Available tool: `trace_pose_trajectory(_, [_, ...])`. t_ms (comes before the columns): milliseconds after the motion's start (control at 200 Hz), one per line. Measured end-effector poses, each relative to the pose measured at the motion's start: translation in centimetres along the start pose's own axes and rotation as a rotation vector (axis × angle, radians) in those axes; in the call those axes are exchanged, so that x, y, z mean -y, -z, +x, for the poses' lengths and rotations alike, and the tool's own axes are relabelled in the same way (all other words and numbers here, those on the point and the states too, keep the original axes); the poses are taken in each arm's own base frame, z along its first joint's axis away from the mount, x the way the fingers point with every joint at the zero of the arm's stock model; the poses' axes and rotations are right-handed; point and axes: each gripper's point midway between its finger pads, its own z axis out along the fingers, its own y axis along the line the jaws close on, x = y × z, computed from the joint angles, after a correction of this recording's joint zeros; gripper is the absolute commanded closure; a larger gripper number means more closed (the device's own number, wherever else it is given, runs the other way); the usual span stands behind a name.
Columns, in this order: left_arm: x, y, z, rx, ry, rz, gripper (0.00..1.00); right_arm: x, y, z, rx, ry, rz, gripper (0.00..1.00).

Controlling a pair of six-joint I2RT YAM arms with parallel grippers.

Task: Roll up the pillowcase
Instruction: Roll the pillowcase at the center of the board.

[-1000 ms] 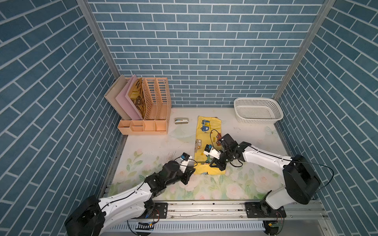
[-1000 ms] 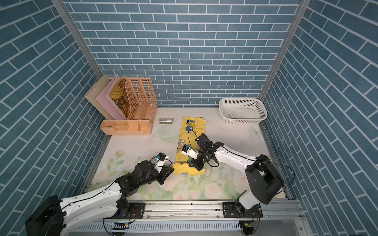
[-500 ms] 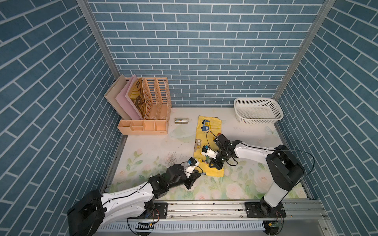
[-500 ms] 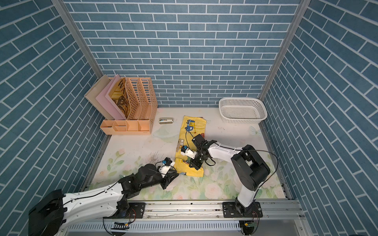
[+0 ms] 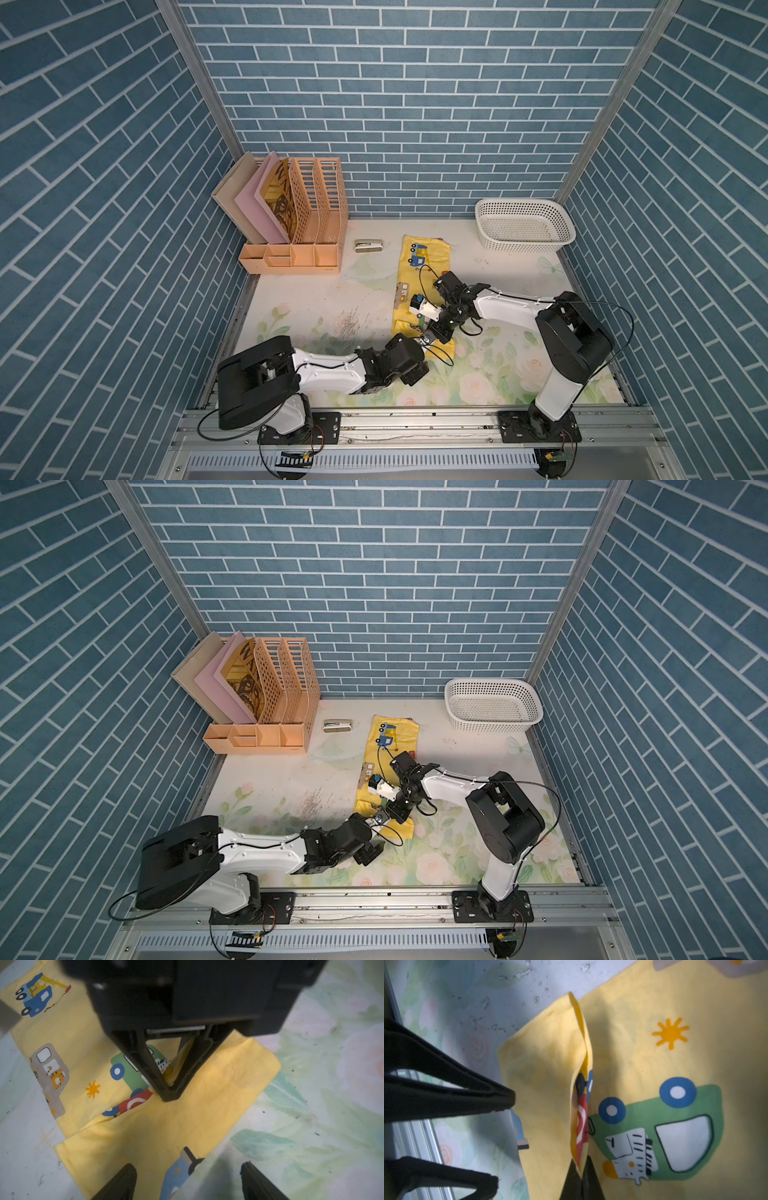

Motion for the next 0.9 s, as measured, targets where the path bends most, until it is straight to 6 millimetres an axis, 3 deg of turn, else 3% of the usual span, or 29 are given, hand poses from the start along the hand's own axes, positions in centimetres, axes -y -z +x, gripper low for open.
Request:
trace_pose_trajectory(105, [-0.4,-0.7,0.5,-0.028,-0.028,-0.037,0.14,0.0,0.0,0.0,0.000,-0.001,0.000,1.00])
trace_pose_trajectory(225, [-0.5,-1.5,0.1,-0.039,-0.040,-0.060,0.22,0.5,0.2,0.0,0.004,-0.009,0.009,1.00])
trace_pose_trajectory(420, [-0.1,-2.9,-1.1,-0.038,-0.046,-0.078,0.41,2.3,0.7,0.1,0.015,-0.030,0.063,1.00])
trace_pose_trajectory(550, [-0.1,-3.0,-1.0,-0.042,-0.052,-0.072,0.61,2.5,0.5,0.0,0.015,-0.030,0.068,1.00])
trace_pose_trajectory(720, [-0.2,-3.0,-0.7,-0.068,-0.067,-0.067,0.79,2.7,0.3,0.0,0.007,-0.035,0.082,0.60])
trace_pose_trajectory(775, [-0.1,-3.0,-0.6,-0.080,-0.075,-0.063,0.85,2.8,0.4,-0.1,0.008,-0.024,0.094,0.40])
trace_pose_trajectory(900, [0.0,-2.8,-0.4,-0.106,-0.089,-0.050,1.00,3.2,2.2,-1.3,0.050,-0.002,0.163,0.18])
